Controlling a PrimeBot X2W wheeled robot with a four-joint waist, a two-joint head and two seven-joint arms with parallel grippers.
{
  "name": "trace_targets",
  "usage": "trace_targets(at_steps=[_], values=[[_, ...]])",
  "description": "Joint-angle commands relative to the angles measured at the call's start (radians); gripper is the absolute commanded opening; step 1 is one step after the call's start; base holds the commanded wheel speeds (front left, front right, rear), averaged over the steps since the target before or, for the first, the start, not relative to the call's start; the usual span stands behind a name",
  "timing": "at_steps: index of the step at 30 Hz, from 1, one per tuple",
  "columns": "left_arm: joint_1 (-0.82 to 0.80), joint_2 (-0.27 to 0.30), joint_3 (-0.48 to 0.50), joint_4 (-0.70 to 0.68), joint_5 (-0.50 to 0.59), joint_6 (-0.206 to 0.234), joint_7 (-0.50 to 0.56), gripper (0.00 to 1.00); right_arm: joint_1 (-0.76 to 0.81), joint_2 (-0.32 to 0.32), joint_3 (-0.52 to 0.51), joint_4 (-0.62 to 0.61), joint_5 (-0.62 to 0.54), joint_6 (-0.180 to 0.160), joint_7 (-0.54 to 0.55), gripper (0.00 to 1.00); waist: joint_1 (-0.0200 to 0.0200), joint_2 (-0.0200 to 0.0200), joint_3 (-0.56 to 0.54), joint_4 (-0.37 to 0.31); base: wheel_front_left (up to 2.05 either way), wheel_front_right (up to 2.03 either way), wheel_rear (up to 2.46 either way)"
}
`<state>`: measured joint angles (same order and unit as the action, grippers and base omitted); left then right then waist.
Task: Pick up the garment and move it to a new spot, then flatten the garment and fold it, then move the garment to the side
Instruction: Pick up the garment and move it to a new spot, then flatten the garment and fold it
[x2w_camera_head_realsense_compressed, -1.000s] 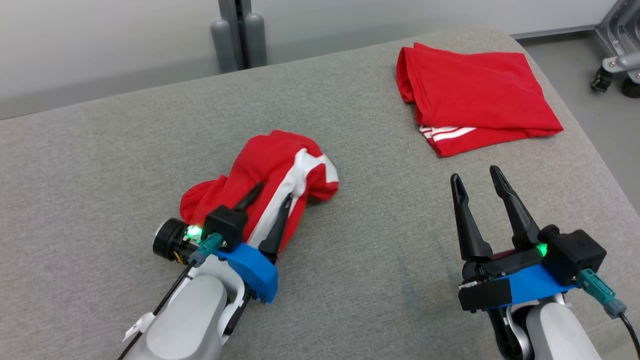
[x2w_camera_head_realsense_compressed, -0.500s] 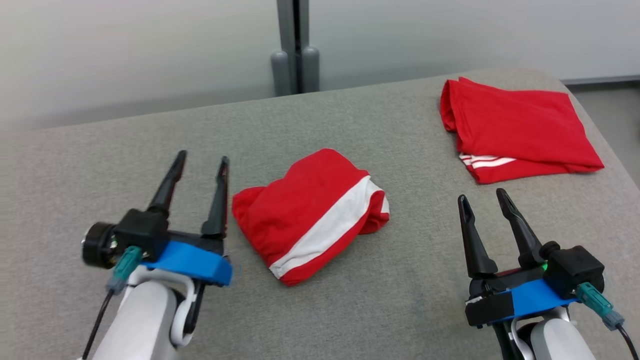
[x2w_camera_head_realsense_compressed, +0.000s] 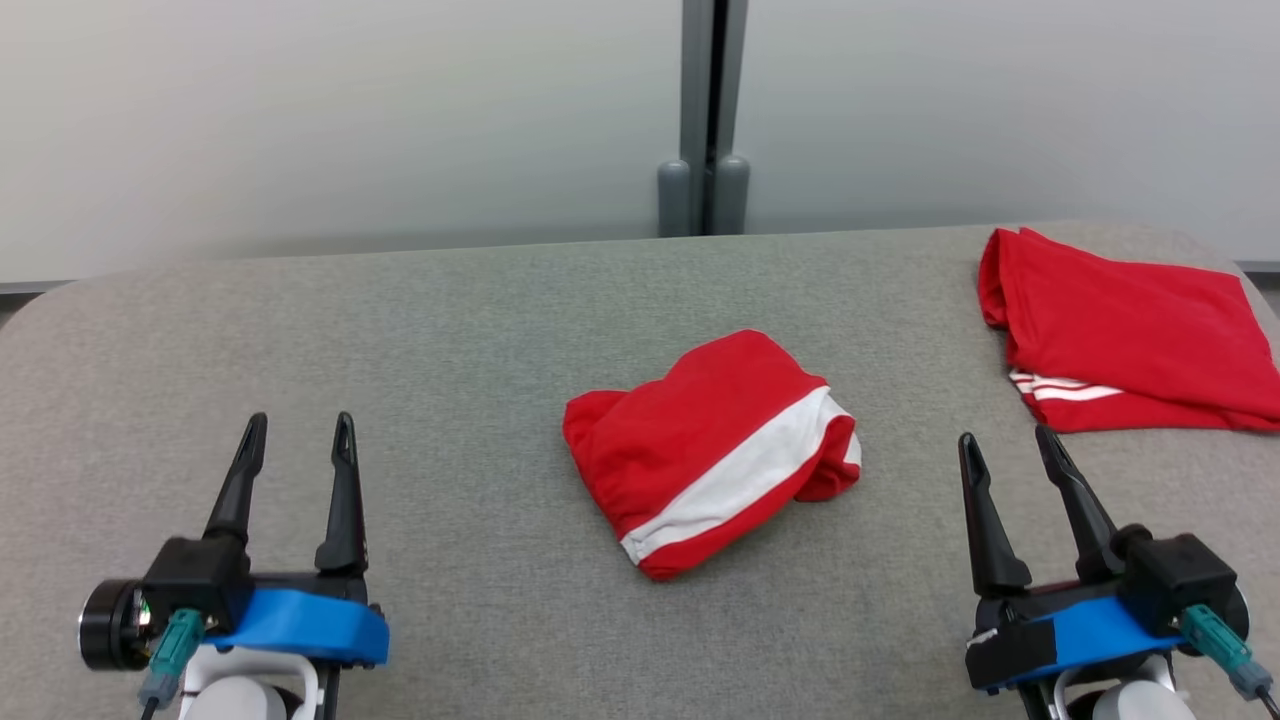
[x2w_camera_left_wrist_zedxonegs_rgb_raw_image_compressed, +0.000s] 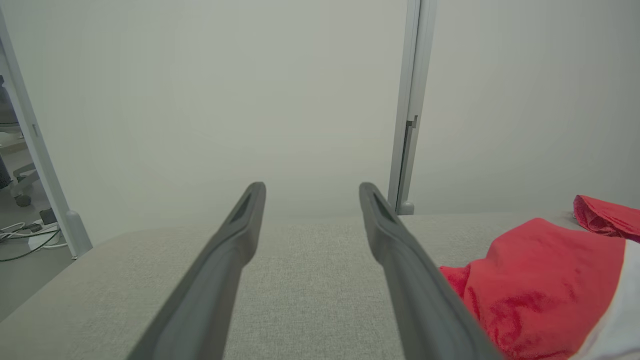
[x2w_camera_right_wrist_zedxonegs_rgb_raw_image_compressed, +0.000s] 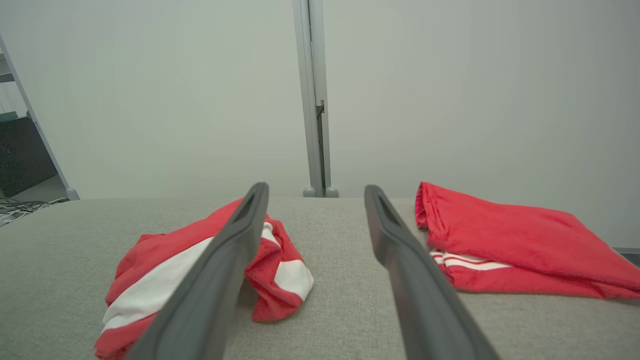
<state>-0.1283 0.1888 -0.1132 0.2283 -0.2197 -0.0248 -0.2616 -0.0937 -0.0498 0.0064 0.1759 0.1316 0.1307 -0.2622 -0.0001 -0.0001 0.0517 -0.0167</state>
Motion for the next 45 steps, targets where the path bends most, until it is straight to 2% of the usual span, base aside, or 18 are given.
trace_targets(at_steps=[1, 7, 17, 45], values=[[0.018, -0.005, 0.011, -0.006, 0.010, -0.005, -0.004, 1.00, 0.023, -0.001, -0.006, 0.003, -0.009, 0.000, -0.003, 1.00, 0.0001, 0.0001, -0.007, 0.012, 0.00, 0.00, 0.00], [0.074, -0.037, 0.047, -0.012, 0.031, -0.009, -0.004, 1.00, 0.056, -0.001, -0.009, 0.012, -0.007, 0.000, -0.003, 1.00, 0.0001, 0.0001, -0.035, 0.036, 0.00, 0.00, 0.00], [0.149, -0.081, 0.098, -0.029, 0.060, -0.019, -0.004, 1.00, 0.084, -0.001, -0.003, 0.026, 0.000, 0.000, -0.003, 1.00, 0.0001, 0.0001, -0.056, 0.037, 0.00, 0.00, 0.00], [0.141, -0.116, 0.158, -0.018, 0.125, -0.065, -0.005, 1.00, 0.089, -0.001, -0.001, 0.043, 0.000, 0.000, -0.003, 1.00, 0.0001, 0.0001, -0.066, 0.043, 0.00, 0.00, 0.00]])
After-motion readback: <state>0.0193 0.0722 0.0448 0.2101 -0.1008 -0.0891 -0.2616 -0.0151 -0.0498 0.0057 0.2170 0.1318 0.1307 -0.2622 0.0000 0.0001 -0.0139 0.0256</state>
